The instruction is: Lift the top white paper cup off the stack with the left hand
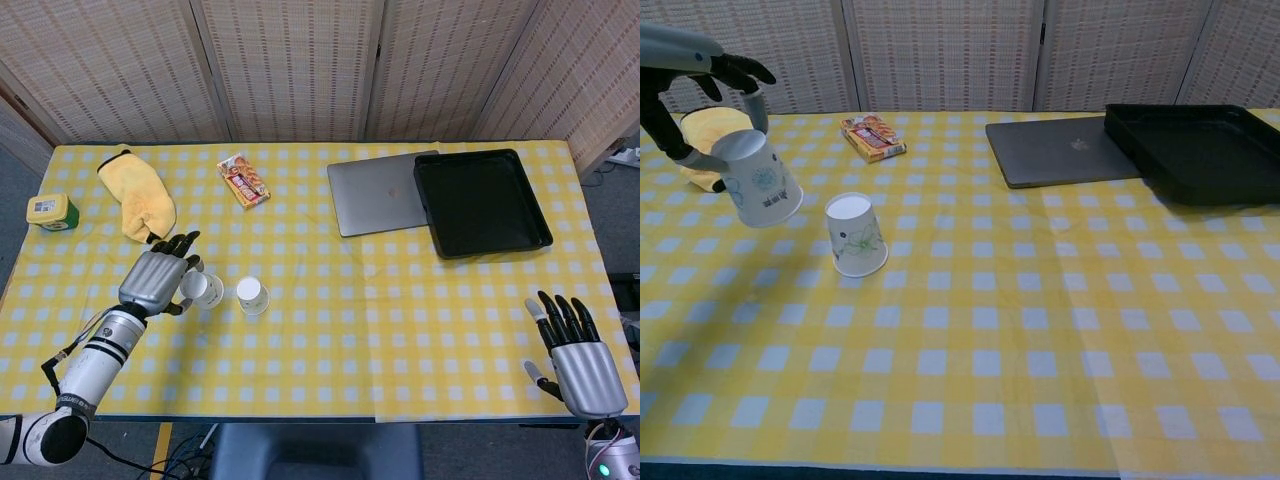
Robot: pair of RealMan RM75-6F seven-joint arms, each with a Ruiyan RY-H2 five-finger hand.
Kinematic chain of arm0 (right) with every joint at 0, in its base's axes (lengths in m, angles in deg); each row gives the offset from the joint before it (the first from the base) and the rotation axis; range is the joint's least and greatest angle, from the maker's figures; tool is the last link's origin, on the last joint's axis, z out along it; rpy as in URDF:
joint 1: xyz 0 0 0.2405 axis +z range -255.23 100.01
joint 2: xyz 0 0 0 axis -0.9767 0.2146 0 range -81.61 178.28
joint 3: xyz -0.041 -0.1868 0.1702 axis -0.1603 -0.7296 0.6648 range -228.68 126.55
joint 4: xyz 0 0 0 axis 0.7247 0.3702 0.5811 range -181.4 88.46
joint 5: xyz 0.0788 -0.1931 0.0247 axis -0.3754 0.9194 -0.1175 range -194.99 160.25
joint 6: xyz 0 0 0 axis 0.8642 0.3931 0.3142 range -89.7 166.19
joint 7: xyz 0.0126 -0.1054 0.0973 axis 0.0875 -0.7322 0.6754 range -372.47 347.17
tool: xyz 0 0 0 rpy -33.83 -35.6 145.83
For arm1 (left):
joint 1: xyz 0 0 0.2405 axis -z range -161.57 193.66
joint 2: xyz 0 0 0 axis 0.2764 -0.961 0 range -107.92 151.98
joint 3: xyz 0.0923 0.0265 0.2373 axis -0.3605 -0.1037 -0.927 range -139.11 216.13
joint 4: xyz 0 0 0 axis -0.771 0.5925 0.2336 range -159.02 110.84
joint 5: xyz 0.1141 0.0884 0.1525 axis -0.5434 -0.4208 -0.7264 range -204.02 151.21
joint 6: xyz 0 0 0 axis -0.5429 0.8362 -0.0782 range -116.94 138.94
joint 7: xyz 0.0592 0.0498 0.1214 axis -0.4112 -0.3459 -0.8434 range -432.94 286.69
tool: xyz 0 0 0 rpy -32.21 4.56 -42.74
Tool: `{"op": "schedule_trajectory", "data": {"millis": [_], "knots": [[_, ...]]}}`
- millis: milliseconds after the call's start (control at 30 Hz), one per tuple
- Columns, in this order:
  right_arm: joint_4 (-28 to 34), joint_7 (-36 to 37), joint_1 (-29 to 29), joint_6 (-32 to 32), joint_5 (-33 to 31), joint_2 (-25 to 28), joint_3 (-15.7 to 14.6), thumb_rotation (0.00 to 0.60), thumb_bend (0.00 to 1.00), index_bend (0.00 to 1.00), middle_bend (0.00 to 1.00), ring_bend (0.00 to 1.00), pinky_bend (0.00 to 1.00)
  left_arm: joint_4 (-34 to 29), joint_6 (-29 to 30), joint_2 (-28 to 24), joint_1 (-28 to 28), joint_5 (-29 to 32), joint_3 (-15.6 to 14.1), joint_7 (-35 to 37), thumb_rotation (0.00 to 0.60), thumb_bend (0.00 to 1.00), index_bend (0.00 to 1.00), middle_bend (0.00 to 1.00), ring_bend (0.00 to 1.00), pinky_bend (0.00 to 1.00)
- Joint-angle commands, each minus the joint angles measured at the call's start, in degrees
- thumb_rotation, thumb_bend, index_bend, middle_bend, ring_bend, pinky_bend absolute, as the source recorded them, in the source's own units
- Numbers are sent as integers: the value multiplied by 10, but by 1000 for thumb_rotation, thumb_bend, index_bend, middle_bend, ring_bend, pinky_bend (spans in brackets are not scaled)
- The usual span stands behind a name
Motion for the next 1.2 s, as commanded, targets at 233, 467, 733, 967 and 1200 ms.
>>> {"op": "schedule_trajectory", "data": {"millis": [233,467,733,967,1200], "knots": [[-1,4,2,4,-5,2,2,600,221,31,0,0,0,140,-70,73,-45,-56,-12,88,600,321,378,0,0,183],[0,1,2,6,-9,0,3,600,221,31,0,0,0,192,-99,103,-60,-89,-11,126,600,322,381,0,0,183],[1,0,2,5,-8,0,3,600,221,31,0,0,0,209,-105,111,-69,-110,-3,143,600,322,329,0,0,183],[0,1,1,3,-7,0,3,600,221,31,0,0,0,178,-88,89,-80,-136,7,149,600,321,109,0,0,183],[0,7,-2,-5,-1,2,1,600,221,31,0,0,0,58,-16,14,-111,-165,2,113,600,322,62,0,0,183]]}}
